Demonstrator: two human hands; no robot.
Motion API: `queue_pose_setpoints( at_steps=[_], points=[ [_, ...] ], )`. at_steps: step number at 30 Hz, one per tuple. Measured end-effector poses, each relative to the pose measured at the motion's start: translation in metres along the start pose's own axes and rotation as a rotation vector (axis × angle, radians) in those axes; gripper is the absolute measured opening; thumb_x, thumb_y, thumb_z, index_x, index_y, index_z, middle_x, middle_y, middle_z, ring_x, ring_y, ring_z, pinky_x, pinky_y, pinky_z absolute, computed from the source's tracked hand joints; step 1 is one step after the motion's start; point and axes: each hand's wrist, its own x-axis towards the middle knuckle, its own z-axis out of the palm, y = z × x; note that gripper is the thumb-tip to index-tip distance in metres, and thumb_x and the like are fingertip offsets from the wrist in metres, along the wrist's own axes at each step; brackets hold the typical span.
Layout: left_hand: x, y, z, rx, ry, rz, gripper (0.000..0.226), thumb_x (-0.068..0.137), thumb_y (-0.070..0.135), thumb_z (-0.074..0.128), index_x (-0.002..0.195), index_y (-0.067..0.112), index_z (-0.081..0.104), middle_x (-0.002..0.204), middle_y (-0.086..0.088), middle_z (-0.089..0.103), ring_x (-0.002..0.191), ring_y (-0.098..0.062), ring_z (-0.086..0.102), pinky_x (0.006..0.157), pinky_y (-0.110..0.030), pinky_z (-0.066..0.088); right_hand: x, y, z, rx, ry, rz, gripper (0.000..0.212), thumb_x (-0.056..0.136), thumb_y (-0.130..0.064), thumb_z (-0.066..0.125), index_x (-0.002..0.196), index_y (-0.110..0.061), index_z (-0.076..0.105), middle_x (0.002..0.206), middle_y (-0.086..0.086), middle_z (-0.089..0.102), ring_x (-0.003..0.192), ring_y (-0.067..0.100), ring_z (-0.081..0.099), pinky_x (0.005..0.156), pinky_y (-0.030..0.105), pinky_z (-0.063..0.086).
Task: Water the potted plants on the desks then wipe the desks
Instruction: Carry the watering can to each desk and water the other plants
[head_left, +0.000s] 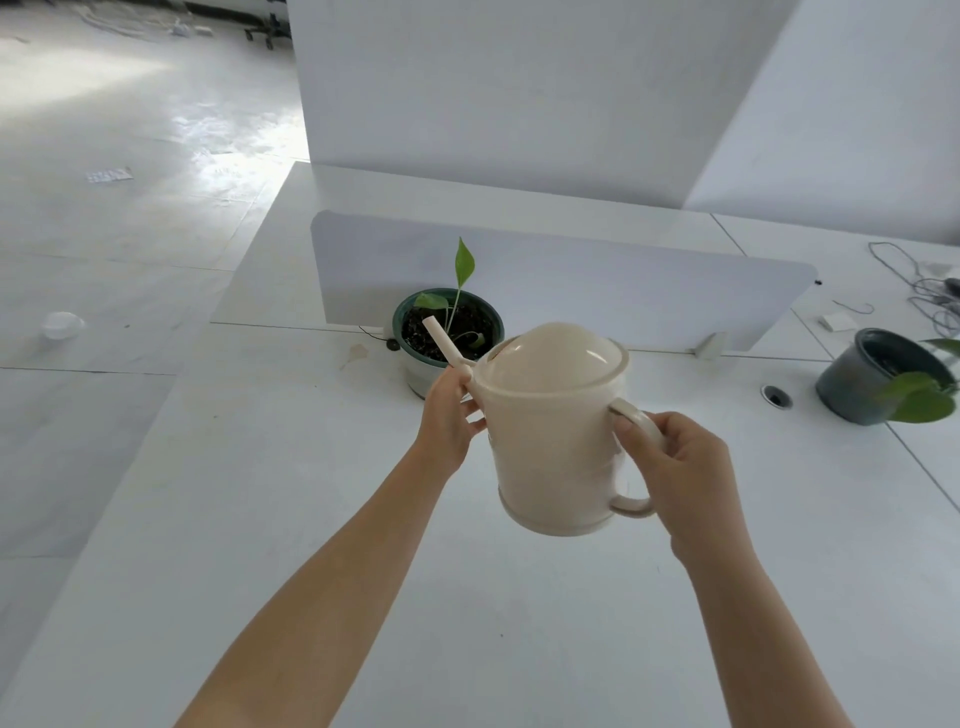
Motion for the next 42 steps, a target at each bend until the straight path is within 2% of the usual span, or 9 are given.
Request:
queue_pose_setpoints(
  at_steps=[4, 10, 18, 22, 30, 35, 38, 42],
  points=[
    [0.010, -0.002, -0.001, -0.057, 0.009, -0.039, 0.013, 0.089, 0.013, 0.041, 0.079, 0.015, 0.049, 0.072, 0.001, 0.047, 0.065, -0.014, 0.048, 0.051, -0.021, 0.045, 0.003, -0.003, 0.002, -0.029, -0.003, -0.016, 0.010, 0.086, -0.017, 0.060, 0.083, -0.007, 0.059, 0.065, -0.002, 0.049, 0.059, 0.010, 0.044, 0.032, 0.005, 0.032],
    [0.017, -0.012, -0.001, -0.054, 0.033, -0.056, 0.010, 0.088, 0.013, 0.045, 0.080, 0.013, 0.051, 0.074, -0.001, 0.048, 0.069, -0.016, 0.051, 0.058, -0.026, 0.045, 0.004, -0.001, 0.000, -0.065, -0.024, 0.005, 0.008, 0.086, -0.017, 0.060, 0.080, -0.011, 0.059, 0.073, 0.000, 0.055, 0.065, 0.010, 0.048, 0.034, 0.004, 0.034],
    [0.028, -0.022, 0.009, -0.004, -0.060, -0.091, 0.010, 0.085, 0.015, 0.043, 0.076, 0.015, 0.046, 0.071, 0.002, 0.049, 0.069, -0.015, 0.050, 0.056, -0.024, 0.045, 0.002, 0.005, -0.009, -0.069, 0.039, 0.015, 0.009, 0.086, -0.016, 0.060, 0.087, -0.007, 0.060, 0.075, -0.003, 0.055, 0.067, 0.007, 0.049, 0.034, 0.002, 0.033],
    [0.030, -0.016, 0.024, 0.031, -0.080, -0.105, 0.018, 0.086, 0.014, 0.038, 0.071, 0.017, 0.046, 0.068, 0.003, 0.044, 0.063, -0.012, 0.047, 0.048, -0.019, 0.044, 0.003, 0.006, -0.013, -0.072, 0.078, 0.007, 0.008, 0.086, -0.015, 0.060, 0.086, -0.007, 0.059, 0.076, -0.002, 0.055, 0.067, 0.008, 0.050, 0.033, 0.002, 0.033],
    [0.013, -0.015, 0.031, 0.047, -0.096, -0.140, 0.021, 0.088, 0.014, 0.034, 0.070, 0.018, 0.043, 0.066, 0.004, 0.043, 0.053, -0.007, 0.047, 0.045, -0.017, 0.042, -0.002, 0.012, -0.018, -0.051, 0.111, 0.000, 0.007, 0.086, -0.015, 0.060, 0.085, -0.007, 0.059, 0.084, 0.004, 0.057, 0.067, 0.008, 0.049, 0.034, 0.001, 0.033],
    [-0.007, -0.023, 0.014, 0.032, -0.050, -0.149, 0.017, 0.087, 0.012, 0.035, 0.077, 0.018, 0.048, 0.079, 0.001, 0.049, 0.070, -0.014, 0.049, 0.058, -0.025, 0.045, -0.013, 0.022, -0.018, -0.029, 0.058, 0.031, 0.005, 0.086, -0.011, 0.059, 0.086, -0.006, 0.060, 0.082, 0.003, 0.057, 0.068, 0.008, 0.050, 0.034, 0.001, 0.034],
    [-0.022, -0.025, -0.001, 0.027, -0.004, -0.123, 0.017, 0.087, 0.012, 0.037, 0.076, 0.017, 0.048, 0.077, 0.002, 0.051, 0.069, -0.014, 0.051, 0.058, -0.025, 0.046, -0.022, 0.031, -0.016, -0.003, -0.010, 0.056, 0.002, 0.085, -0.010, 0.060, 0.086, -0.009, 0.061, 0.084, -0.002, 0.060, 0.072, 0.006, 0.053, 0.036, 0.001, 0.035],
    [-0.044, -0.029, -0.025, 0.040, 0.067, -0.042, 0.012, 0.087, 0.011, 0.039, 0.081, 0.013, 0.049, 0.073, 0.000, 0.052, 0.067, -0.016, 0.053, 0.061, -0.026, 0.045, -0.032, 0.050, -0.015, 0.022, -0.115, 0.084, 0.013, 0.085, -0.008, 0.060, 0.081, -0.020, 0.063, 0.086, -0.006, 0.064, 0.078, 0.003, 0.056, 0.041, 0.001, 0.039]
  ],
)
